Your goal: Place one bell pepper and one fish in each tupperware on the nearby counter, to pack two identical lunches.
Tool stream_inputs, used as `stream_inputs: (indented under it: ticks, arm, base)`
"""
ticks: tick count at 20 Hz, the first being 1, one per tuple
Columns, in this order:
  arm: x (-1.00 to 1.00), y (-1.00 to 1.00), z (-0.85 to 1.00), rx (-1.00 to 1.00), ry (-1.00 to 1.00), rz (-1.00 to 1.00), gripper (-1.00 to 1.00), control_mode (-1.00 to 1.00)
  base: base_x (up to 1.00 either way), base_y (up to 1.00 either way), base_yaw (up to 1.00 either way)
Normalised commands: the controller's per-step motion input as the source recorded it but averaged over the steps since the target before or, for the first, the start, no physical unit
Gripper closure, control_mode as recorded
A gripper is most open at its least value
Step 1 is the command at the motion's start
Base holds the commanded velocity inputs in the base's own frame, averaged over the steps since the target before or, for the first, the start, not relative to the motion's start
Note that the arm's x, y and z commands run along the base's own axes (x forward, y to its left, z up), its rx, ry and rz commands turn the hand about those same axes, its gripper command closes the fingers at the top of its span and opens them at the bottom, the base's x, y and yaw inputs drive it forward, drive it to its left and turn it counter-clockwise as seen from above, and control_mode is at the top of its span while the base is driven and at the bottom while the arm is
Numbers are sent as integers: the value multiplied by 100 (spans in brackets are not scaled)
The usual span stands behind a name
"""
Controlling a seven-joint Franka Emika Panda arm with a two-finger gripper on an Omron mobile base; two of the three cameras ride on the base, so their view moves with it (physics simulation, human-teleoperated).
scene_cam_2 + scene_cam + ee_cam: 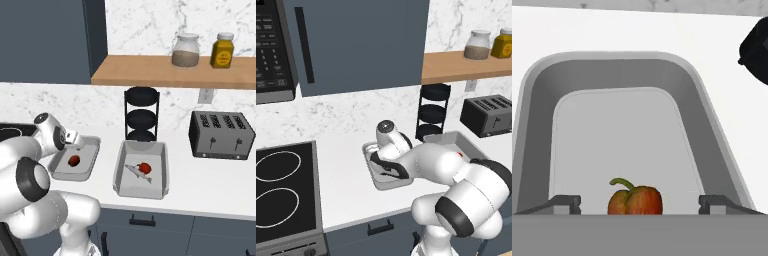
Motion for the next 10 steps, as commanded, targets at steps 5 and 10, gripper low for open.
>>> stream_inputs:
  ticks: [5, 10]
  arm:
    - [-52, -4, 27, 0, -6, 0, -100, -100]
    - [-100, -25, 96, 5, -20, 0, -100, -100]
  base:
    - [0, 0, 0]
    - [0, 0, 0]
